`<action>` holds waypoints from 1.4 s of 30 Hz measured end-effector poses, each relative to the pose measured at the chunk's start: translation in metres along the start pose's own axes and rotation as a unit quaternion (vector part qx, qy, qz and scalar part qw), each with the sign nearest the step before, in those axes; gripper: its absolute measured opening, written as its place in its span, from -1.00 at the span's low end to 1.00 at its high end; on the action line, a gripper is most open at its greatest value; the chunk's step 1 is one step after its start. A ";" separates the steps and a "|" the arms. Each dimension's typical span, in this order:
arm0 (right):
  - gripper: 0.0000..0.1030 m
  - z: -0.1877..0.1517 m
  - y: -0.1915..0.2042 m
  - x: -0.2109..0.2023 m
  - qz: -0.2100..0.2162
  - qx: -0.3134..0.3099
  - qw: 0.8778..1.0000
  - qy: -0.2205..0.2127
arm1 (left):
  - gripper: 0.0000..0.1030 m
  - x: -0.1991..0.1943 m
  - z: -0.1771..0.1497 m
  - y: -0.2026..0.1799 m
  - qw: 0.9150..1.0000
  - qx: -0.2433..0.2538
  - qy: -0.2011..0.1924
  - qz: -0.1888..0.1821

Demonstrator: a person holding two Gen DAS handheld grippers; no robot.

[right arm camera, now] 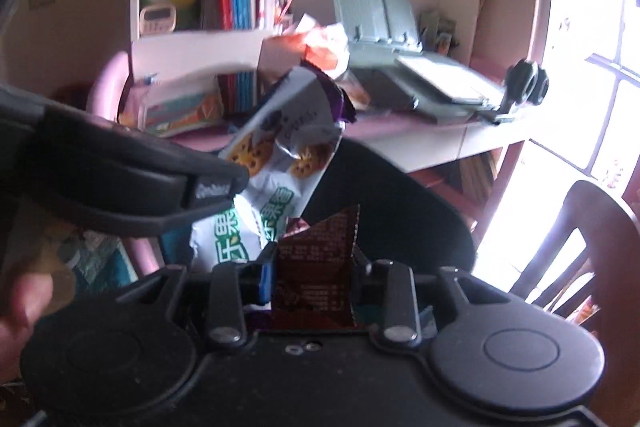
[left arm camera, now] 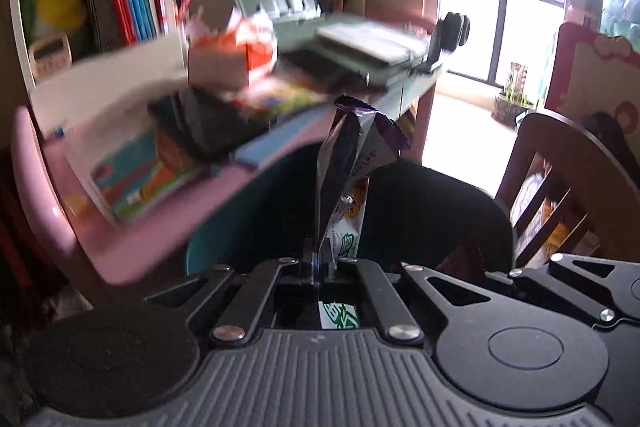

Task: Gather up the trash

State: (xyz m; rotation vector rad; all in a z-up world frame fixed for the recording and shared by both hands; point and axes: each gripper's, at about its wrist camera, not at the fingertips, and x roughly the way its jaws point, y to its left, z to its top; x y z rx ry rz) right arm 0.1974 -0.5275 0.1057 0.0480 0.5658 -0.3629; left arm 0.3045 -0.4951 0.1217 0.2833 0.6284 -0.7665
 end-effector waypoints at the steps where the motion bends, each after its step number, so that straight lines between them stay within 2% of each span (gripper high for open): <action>1: -0.35 -0.002 0.002 0.000 -0.001 0.001 1.000 0.006 | -1.00 0.005 -0.002 0.002 1.000 -0.001 0.013 -0.002; 8: -0.30 -0.011 0.002 0.010 0.011 0.011 0.999 0.044 | -1.00 0.014 -0.018 0.003 0.999 0.010 0.046 -0.005; 15: -0.08 -0.015 0.004 0.003 0.003 0.017 0.999 0.046 | -0.91 0.012 -0.025 0.004 0.998 0.017 0.053 0.001; 17: -0.02 -0.016 0.004 0.000 0.003 0.019 0.999 0.045 | -0.82 0.008 -0.026 0.003 0.999 0.020 0.050 0.002; 19: 0.00 -0.016 0.004 -0.004 0.000 0.019 0.999 0.043 | -0.54 0.002 -0.027 0.002 0.999 0.019 0.049 0.003; 20: 0.01 -0.017 0.004 -0.007 0.000 0.020 0.999 0.042 | -0.48 -0.002 -0.028 0.001 0.999 0.019 0.043 0.002; 24: 0.04 -0.016 0.002 -0.020 0.004 0.025 0.999 0.031 | 0.15 -0.021 -0.029 -0.003 1.000 0.022 0.020 0.009; 25: 0.05 -0.016 0.001 -0.024 0.004 0.025 0.999 0.028 | 0.24 -0.027 -0.029 -0.004 1.000 0.024 0.014 0.011; 29: 0.09 -0.016 -0.001 -0.040 0.008 0.030 0.999 0.019 | 0.27 -0.048 -0.032 -0.007 1.000 0.023 -0.003 0.015; 34: 0.13 -0.018 0.001 -0.062 0.018 0.027 0.999 0.007 | 0.44 -0.076 -0.039 -0.008 0.999 0.025 -0.022 0.019; 40: 0.15 -0.026 0.006 -0.089 0.033 0.025 0.999 -0.003 | 0.47 -0.111 -0.051 -0.005 0.999 0.014 -0.040 0.021; 42: 0.15 -0.028 0.006 -0.096 0.037 0.026 0.999 -0.005 | 0.53 -0.122 -0.056 -0.003 0.999 0.012 -0.045 0.017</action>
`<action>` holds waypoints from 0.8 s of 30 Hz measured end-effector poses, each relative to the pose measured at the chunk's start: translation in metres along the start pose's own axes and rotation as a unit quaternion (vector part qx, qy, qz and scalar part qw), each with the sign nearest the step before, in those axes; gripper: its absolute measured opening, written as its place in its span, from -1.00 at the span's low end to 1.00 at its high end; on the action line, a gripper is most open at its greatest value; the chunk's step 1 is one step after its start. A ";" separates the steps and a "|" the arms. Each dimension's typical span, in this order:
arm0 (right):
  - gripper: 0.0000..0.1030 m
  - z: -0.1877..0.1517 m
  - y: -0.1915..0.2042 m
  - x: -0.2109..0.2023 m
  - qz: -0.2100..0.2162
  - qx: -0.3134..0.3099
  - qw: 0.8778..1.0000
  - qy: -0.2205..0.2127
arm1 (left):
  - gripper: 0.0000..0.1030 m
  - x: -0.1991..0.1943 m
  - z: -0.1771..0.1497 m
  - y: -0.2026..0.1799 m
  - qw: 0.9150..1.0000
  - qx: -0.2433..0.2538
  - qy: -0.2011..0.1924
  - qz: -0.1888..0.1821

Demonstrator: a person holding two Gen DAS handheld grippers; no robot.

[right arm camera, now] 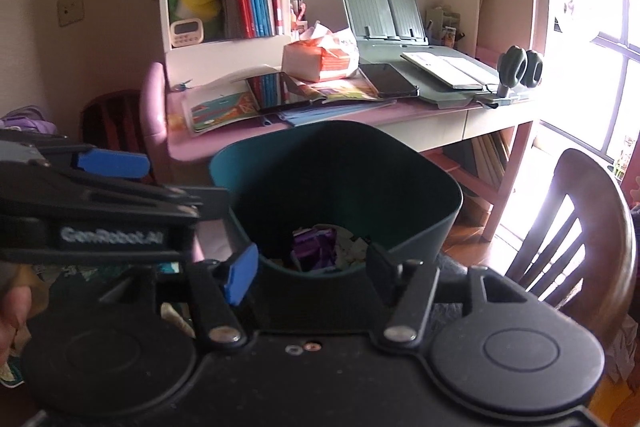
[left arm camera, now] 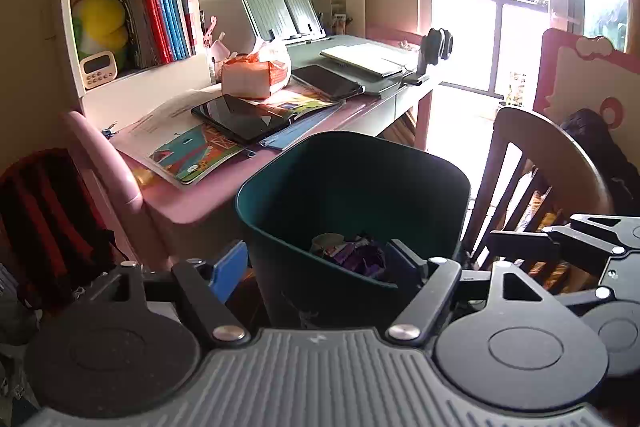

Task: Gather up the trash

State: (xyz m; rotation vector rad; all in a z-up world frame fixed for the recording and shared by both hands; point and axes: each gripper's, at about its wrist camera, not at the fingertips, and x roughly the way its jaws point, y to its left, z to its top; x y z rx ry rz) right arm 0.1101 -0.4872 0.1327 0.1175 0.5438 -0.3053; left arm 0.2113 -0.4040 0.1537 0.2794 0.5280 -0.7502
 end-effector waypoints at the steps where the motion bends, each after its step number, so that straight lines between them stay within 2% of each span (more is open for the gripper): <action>1: 0.15 -0.002 0.000 -0.005 0.003 0.001 1.000 -0.002 | 0.54 -0.006 -0.002 0.001 1.000 -0.002 -0.004 0.000; 5: 0.16 -0.006 0.000 -0.020 0.012 0.005 1.000 -0.009 | 0.55 -0.028 -0.012 0.007 1.000 -0.005 -0.014 -0.001; 12: 0.18 -0.013 0.003 -0.048 0.032 0.015 0.999 -0.024 | 0.76 -0.064 -0.035 0.019 1.000 -0.014 -0.027 0.003; 18: 0.19 -0.021 0.016 -0.073 0.046 0.008 0.998 -0.044 | 0.78 -0.089 -0.060 0.029 0.999 -0.034 -0.025 0.001; 21: 0.20 -0.026 0.023 -0.084 0.046 -0.001 0.997 -0.054 | 0.95 -0.099 -0.071 0.031 0.999 -0.043 -0.021 0.007; 24: 0.22 -0.032 0.032 -0.092 0.044 -0.013 0.997 -0.063 | 0.98 -0.108 -0.083 0.033 0.999 -0.046 -0.022 0.008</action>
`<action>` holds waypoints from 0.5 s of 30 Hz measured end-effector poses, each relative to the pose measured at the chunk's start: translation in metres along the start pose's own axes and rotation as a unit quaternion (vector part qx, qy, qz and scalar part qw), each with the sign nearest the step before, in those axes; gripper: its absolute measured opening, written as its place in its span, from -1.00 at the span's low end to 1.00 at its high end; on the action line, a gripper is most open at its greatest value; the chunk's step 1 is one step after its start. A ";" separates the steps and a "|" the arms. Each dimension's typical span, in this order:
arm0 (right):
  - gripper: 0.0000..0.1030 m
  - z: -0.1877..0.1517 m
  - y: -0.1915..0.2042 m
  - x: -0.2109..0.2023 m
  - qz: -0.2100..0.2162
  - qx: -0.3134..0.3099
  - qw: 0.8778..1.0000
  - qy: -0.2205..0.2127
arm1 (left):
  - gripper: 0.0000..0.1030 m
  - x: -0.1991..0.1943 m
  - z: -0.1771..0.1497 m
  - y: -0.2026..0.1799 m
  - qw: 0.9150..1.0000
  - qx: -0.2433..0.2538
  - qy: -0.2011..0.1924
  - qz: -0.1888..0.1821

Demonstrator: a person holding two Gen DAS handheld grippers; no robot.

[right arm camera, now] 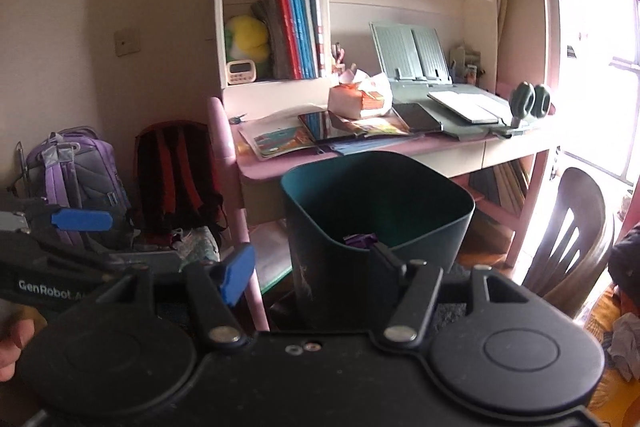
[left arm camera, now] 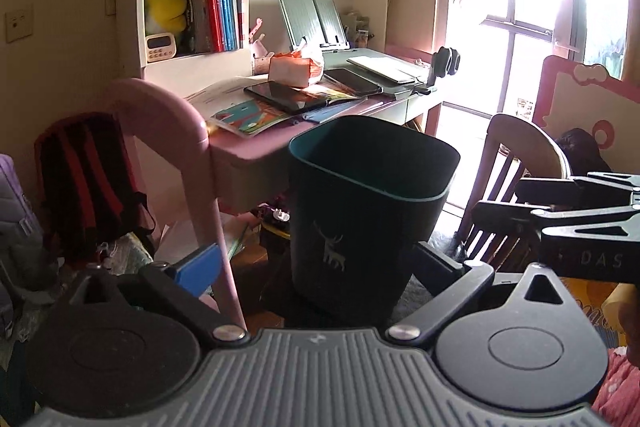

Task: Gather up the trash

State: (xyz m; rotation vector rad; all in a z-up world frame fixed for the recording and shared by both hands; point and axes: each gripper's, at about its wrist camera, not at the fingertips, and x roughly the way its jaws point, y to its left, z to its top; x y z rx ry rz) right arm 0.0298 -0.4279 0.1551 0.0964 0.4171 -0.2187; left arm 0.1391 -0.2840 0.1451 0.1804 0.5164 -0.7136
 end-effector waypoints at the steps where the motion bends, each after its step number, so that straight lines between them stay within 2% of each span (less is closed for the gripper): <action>1: 0.22 -0.002 0.003 -0.002 -0.001 -0.003 1.000 -0.001 | 0.99 -0.002 -0.003 0.001 1.000 -0.003 0.002 0.002; 6: 0.26 -0.012 0.013 -0.011 -0.004 -0.010 1.000 -0.010 | 0.99 -0.015 -0.016 0.010 0.999 -0.031 -0.003 0.008; 15: 0.27 -0.027 0.029 -0.020 -0.021 -0.026 0.999 -0.019 | 0.99 -0.038 -0.032 0.016 0.998 -0.035 -0.032 0.044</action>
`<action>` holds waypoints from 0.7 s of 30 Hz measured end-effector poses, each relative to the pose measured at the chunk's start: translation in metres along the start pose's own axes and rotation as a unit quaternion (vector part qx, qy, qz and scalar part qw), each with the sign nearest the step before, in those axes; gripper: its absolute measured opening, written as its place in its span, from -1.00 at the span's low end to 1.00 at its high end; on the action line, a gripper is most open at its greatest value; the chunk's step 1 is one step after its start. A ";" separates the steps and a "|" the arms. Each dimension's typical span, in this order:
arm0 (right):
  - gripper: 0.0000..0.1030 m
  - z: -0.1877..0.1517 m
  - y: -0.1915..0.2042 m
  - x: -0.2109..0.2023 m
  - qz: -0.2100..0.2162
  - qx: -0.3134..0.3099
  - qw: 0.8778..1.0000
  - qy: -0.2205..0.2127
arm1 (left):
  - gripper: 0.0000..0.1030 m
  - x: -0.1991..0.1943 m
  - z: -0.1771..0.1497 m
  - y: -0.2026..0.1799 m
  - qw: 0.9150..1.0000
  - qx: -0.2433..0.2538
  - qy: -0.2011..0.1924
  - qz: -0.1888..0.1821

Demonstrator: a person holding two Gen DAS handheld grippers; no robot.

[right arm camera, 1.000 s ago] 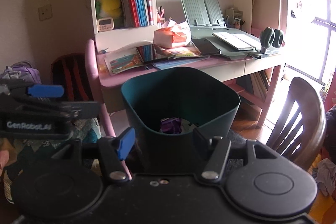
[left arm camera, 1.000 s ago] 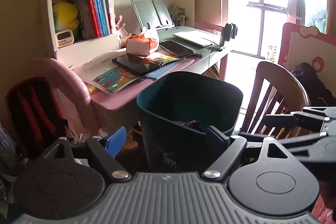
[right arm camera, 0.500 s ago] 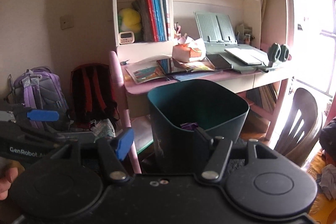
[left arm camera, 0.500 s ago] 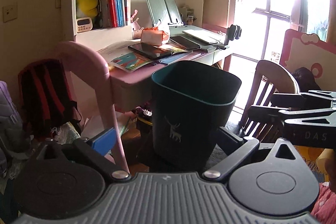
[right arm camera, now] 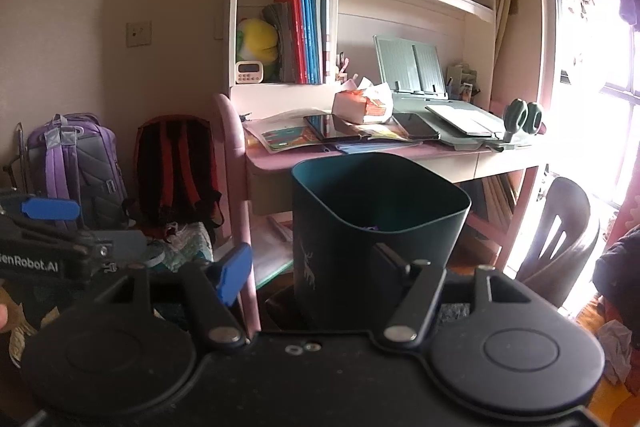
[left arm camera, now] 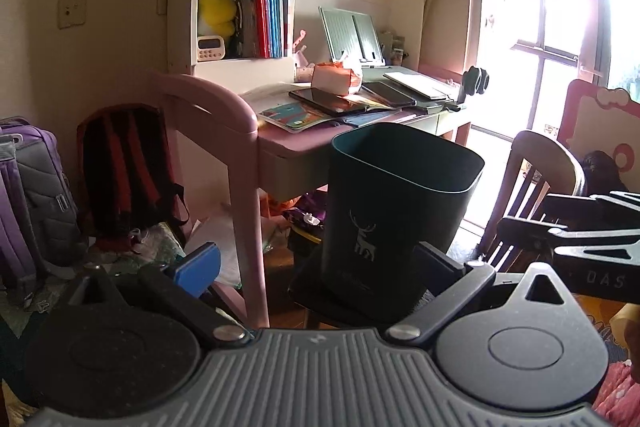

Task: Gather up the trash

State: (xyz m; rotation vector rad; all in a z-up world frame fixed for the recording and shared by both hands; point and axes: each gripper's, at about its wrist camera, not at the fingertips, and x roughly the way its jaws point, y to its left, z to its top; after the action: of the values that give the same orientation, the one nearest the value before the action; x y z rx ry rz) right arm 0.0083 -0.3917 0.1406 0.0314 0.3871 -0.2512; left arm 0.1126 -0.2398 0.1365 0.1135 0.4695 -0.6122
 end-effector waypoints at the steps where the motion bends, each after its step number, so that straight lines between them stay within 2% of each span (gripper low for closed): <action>1: 0.27 -0.002 0.001 -0.001 0.002 0.001 1.000 0.000 | 0.99 -0.002 -0.001 0.000 1.000 -0.001 -0.001 0.000; 9: 0.28 -0.003 0.000 -0.003 -0.006 0.015 1.000 0.000 | 0.99 -0.010 -0.004 -0.005 1.000 0.002 -0.007 -0.010; 21: 0.28 -0.003 0.003 -0.006 0.002 0.017 1.000 -0.010 | 0.99 -0.020 0.000 -0.008 0.999 0.014 -0.040 0.004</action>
State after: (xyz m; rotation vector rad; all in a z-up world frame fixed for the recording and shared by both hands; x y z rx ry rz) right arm 0.0025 -0.3872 0.1397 0.0622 0.3631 -0.2539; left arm 0.0937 -0.2359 0.1461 0.1168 0.3838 -0.6122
